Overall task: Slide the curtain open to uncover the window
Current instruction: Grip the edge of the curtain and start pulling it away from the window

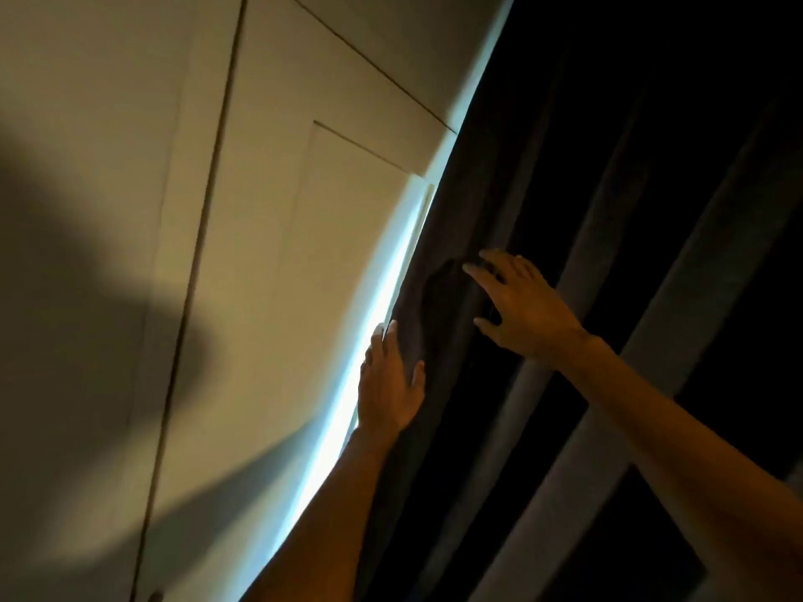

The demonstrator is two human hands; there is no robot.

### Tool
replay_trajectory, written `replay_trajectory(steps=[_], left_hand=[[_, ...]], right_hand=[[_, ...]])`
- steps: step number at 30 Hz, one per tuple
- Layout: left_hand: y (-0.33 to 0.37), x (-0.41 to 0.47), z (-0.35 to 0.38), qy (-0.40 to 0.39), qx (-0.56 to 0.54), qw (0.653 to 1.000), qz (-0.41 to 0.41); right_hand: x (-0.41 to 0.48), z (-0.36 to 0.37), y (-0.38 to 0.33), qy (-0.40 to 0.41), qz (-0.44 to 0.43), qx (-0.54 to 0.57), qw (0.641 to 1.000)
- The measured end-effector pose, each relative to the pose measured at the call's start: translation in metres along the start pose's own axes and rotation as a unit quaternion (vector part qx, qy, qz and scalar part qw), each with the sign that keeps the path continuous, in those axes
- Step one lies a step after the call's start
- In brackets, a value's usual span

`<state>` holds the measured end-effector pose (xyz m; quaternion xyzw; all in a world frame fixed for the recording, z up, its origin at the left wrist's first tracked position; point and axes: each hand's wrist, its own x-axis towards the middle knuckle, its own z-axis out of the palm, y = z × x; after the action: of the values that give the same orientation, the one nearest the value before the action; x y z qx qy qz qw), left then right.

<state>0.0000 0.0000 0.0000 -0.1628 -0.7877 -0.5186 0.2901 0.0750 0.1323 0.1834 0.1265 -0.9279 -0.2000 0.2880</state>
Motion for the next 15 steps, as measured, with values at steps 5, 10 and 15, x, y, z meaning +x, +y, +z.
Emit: replay_trajectory(steps=[5,10,15], left_hand=[[-0.017,0.01,0.024,0.05,-0.104,0.993,-0.024],[-0.019,0.008,0.03,0.059,-0.1,0.993,0.024],[-0.016,0.008,0.044,-0.022,-0.081,0.996,0.037]], right_hand=[[0.056,-0.005,0.009,-0.009,-0.126,-0.128,0.984],[0.1,-0.003,0.011,-0.064,-0.183,-0.242,0.951],[0.11,0.01,0.025,-0.116,-0.167,-0.297,0.933]])
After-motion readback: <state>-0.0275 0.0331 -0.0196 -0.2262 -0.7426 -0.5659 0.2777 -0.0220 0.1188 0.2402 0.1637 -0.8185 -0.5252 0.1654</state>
